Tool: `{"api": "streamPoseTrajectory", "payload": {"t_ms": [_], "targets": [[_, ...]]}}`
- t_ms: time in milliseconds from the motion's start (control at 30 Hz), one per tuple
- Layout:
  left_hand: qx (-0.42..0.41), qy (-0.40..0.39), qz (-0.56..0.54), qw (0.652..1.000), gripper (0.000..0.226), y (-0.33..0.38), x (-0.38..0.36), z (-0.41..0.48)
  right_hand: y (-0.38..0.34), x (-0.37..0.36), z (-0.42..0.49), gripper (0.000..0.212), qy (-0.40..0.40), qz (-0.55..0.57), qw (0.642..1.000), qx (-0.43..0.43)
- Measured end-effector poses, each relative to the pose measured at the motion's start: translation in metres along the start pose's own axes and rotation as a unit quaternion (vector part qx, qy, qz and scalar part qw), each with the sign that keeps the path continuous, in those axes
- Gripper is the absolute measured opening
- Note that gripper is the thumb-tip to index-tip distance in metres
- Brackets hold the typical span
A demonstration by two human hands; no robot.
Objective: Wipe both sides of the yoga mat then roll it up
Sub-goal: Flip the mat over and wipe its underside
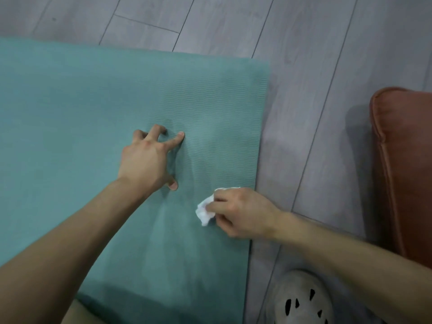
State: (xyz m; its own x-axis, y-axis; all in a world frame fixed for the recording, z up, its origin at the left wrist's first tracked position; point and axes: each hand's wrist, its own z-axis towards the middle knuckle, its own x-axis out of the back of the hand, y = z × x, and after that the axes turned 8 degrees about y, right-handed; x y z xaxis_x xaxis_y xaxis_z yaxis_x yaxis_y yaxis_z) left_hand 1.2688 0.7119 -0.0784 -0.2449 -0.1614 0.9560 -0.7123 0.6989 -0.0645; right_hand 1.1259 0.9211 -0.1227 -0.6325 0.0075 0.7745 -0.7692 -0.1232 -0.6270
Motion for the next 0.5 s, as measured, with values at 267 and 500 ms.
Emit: {"api": "streamPoseTrajectory", "payload": {"t_ms": [267,500], "targets": [[0.002,-0.010,-0.008,1.000,0.135,0.001,0.005,-0.001,0.145,0.108,0.155,0.033,0.260,-0.175,0.931,-0.188],[-0.001,-0.002,0.016,1.000,0.134,-0.001,0.001,-0.001,0.022,0.007,0.050,0.019,0.109,-0.027,0.990,-0.087]]}}
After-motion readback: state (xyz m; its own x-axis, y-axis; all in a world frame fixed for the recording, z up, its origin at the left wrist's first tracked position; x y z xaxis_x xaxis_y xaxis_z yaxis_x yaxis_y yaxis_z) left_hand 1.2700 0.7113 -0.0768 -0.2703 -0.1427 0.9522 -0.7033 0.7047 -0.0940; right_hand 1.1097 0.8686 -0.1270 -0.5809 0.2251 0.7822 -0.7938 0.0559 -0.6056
